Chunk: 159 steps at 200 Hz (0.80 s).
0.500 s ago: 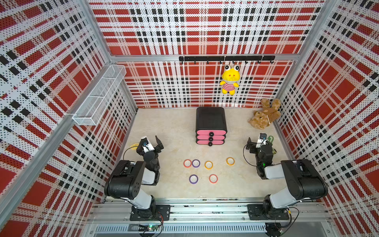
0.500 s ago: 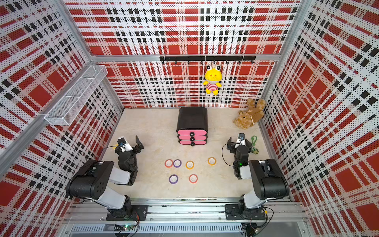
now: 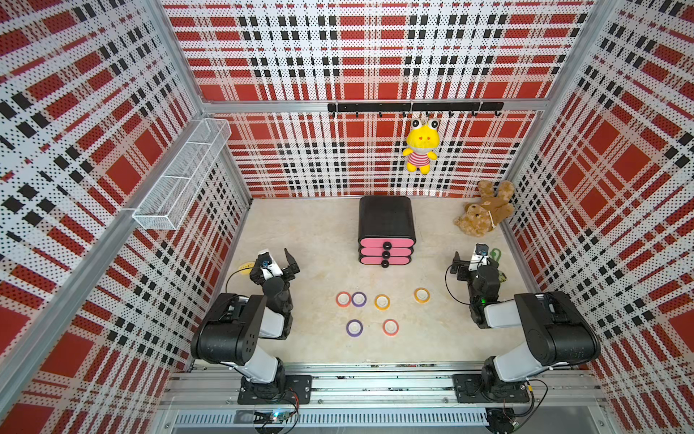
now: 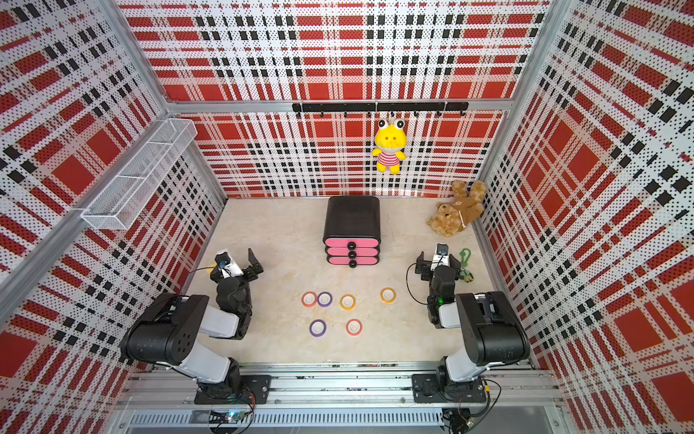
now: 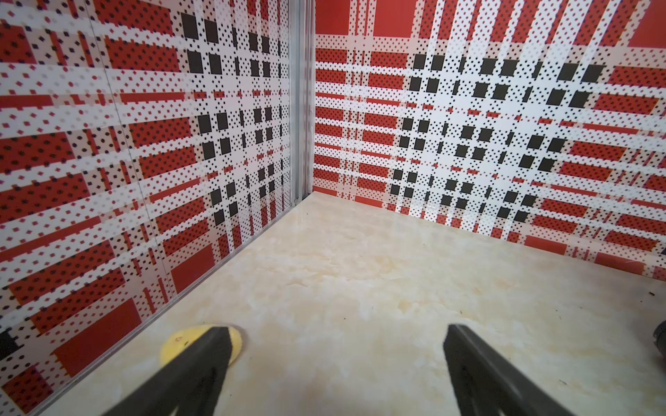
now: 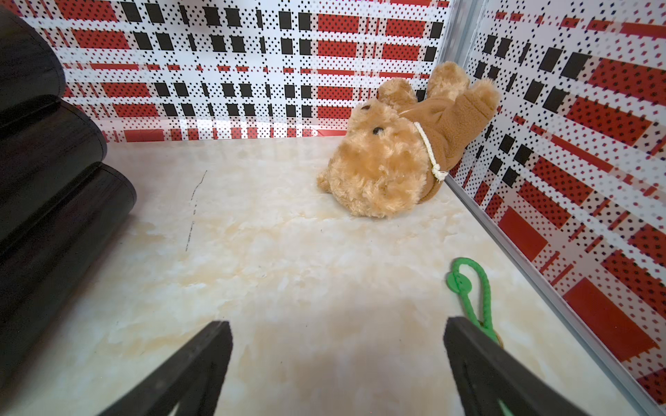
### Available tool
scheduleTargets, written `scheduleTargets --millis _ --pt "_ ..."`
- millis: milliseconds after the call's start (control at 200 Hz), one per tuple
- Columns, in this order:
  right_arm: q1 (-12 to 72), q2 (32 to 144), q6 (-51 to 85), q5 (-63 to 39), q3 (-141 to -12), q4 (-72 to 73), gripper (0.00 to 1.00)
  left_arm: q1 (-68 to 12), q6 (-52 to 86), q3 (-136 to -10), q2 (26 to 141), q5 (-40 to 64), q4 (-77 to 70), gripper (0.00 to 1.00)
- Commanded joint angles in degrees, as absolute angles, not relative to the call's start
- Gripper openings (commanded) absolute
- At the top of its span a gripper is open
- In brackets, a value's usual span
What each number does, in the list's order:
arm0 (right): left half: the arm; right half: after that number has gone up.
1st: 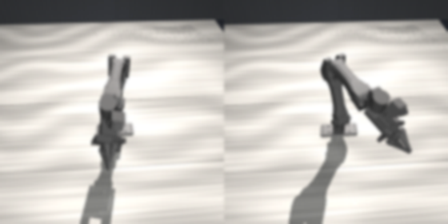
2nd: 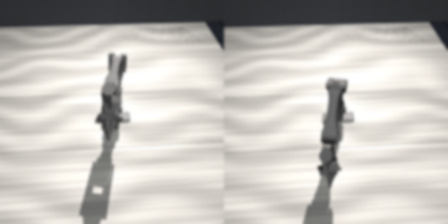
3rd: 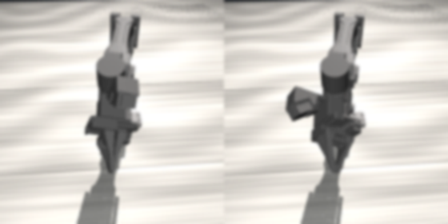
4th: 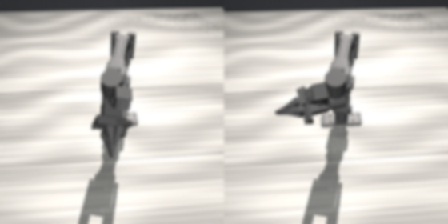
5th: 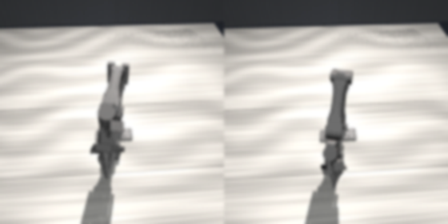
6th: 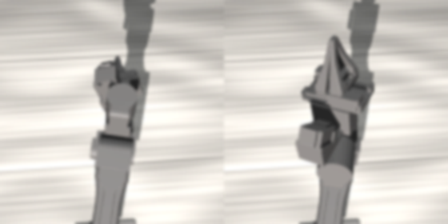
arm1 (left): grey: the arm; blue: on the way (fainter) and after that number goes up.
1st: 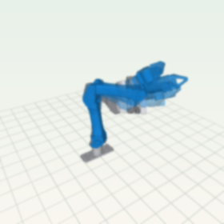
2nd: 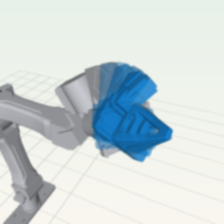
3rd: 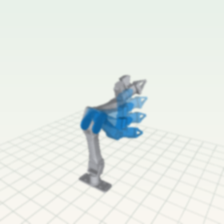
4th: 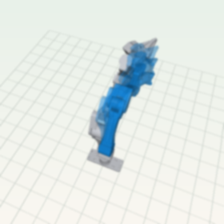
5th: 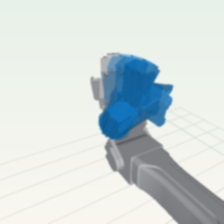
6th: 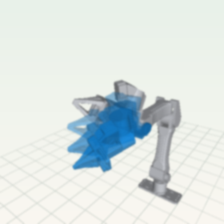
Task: Place the transparent tape into the drawer according to color
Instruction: Adjust the storage box at the center of the board.
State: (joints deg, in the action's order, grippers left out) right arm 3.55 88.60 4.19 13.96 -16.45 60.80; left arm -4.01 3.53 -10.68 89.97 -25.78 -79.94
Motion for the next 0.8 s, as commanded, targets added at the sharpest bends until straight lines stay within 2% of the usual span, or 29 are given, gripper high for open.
scheduleTargets --millis 0,95,231,356,466,621,792 --pt "3.08 88.33 4.83 14.22 -17.35 61.68 1.00 -4.39 3.07 -11.60 90.13 -26.36 -80.51 0.99" --pt "3.28 87.99 4.69 14.54 -17.47 61.28 1.00 -5.50 2.11 -11.21 89.83 -27.75 -80.78 1.00" --pt "5.01 81.12 6.34 22.15 -22.81 44.31 1.00 -7.64 0.64 -9.01 88.63 -31.52 -84.63 1.00" --pt "6.86 76.30 7.98 25.53 -23.93 36.57 1.00 -7.53 0.36 -10.61 87.36 -30.91 -81.24 1.00" --pt "9.23 72.33 8.76 26.60 -27.07 27.60 1.00 -7.72 0.02 -21.31 83.18 -31.27 -58.33 0.98" --pt "11.60 68.00 11.10 24.83 -32.28 15.86 1.00 -9.56 -1.67 -26.33 77.66 -26.53 -52.86 0.97" --pt "16.08 63.74 14.37 21.13 -36.87 5.26 1.00 -9.89 5.44 -40.63 76.87 -15.04 -30.44 0.97"
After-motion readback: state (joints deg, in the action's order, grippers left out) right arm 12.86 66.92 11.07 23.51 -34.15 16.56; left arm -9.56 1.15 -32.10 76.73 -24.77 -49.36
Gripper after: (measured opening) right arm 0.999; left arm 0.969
